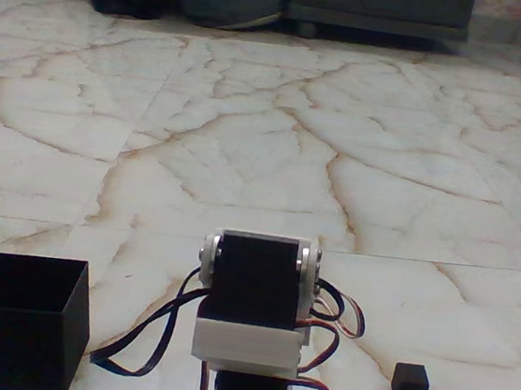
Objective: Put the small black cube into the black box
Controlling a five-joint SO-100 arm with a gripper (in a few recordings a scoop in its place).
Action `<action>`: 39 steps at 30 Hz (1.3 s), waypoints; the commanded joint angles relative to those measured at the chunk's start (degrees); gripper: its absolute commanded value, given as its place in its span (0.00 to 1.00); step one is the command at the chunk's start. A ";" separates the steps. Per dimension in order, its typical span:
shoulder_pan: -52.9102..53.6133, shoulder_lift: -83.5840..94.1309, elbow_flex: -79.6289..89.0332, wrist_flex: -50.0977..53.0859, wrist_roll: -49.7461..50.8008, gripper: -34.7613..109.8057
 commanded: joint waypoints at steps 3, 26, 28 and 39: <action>0.00 0.00 0.00 0.09 0.00 0.26; 0.00 -0.35 0.00 -0.26 0.18 0.26; 0.00 -0.44 0.00 -0.35 -0.97 0.28; 3.87 -30.23 -37.09 8.17 -17.84 0.28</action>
